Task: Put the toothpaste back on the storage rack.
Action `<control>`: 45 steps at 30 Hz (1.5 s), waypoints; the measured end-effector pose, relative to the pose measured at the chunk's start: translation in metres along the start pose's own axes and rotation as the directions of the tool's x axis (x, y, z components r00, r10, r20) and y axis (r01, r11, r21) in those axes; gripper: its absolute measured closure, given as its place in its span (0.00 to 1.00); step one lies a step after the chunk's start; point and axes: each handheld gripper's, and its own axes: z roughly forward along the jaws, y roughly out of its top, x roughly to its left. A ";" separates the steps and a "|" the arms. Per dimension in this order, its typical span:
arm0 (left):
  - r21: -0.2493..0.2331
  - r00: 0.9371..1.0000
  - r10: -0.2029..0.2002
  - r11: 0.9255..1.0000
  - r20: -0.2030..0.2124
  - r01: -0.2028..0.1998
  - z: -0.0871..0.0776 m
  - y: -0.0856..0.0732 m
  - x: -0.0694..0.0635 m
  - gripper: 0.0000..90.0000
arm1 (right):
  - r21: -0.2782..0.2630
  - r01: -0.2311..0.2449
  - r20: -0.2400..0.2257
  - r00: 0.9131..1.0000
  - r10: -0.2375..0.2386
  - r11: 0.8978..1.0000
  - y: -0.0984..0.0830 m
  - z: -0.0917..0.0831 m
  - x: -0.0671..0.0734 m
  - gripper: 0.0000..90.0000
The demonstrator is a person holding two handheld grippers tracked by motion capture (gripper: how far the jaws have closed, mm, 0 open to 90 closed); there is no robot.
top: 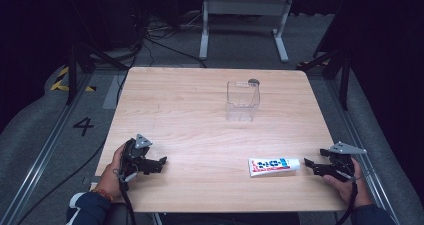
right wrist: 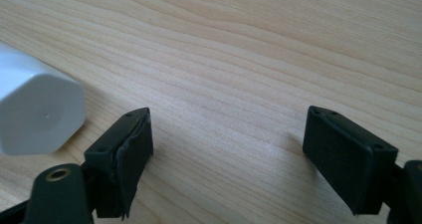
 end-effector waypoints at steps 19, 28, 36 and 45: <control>-0.019 0.951 0.231 0.973 0.204 -0.232 0.023 0.026 -0.023 0.00 | 0.024 0.034 -0.031 0.999 -0.033 0.999 0.001 -0.002 0.000 0.21; -0.027 0.939 0.259 0.965 0.226 -0.260 0.026 0.028 -0.025 0.00 | 0.082 0.106 -0.103 0.990 -0.097 0.991 0.004 -0.005 0.004 0.17; -0.028 0.935 0.264 0.964 0.238 -0.265 0.026 0.028 -0.024 0.00 | 0.104 0.139 -0.124 0.984 -0.126 0.985 0.006 -0.008 0.007 0.18; -0.028 0.935 0.264 0.964 0.237 -0.265 0.026 0.028 -0.024 0.00 | 0.067 0.220 -0.199 0.959 -0.203 0.973 0.013 -0.022 0.016 0.20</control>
